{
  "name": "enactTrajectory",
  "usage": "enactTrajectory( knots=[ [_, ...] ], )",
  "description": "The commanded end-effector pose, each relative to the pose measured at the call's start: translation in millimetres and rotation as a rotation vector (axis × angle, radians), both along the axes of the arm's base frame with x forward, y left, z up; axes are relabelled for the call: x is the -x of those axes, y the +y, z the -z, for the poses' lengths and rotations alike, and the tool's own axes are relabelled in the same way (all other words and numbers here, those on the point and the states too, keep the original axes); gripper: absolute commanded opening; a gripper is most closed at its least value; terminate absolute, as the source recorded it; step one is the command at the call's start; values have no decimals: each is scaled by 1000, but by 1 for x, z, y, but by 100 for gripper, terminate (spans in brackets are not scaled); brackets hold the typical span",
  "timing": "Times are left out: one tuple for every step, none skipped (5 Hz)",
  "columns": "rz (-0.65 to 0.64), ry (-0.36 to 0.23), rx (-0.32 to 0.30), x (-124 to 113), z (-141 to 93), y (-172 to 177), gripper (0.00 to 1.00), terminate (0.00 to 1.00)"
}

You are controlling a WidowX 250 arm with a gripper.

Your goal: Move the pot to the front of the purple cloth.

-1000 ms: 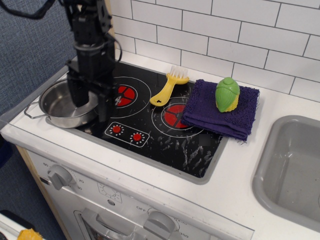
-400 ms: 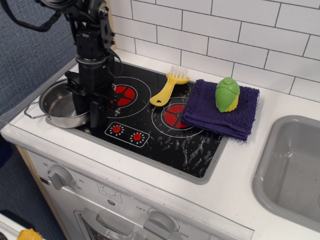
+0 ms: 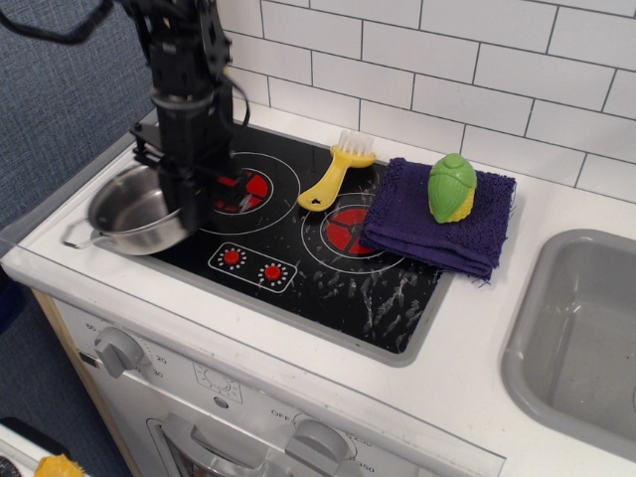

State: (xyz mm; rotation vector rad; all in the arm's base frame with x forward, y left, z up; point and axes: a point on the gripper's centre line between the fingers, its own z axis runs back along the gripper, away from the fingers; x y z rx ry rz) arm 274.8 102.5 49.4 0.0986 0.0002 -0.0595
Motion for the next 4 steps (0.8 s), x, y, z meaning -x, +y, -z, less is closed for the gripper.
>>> enactTrajectory(
  knots=[
    [-227, -41, 51, -6, -42, -67, 0, 0],
    [-327, -38, 17, 5, -28, -115, 0, 0],
    [-358, -31, -6, 13, -17, -138, 0, 0],
    [-358, -19, -6, 13, -5, -151, 0, 0]
  ],
)
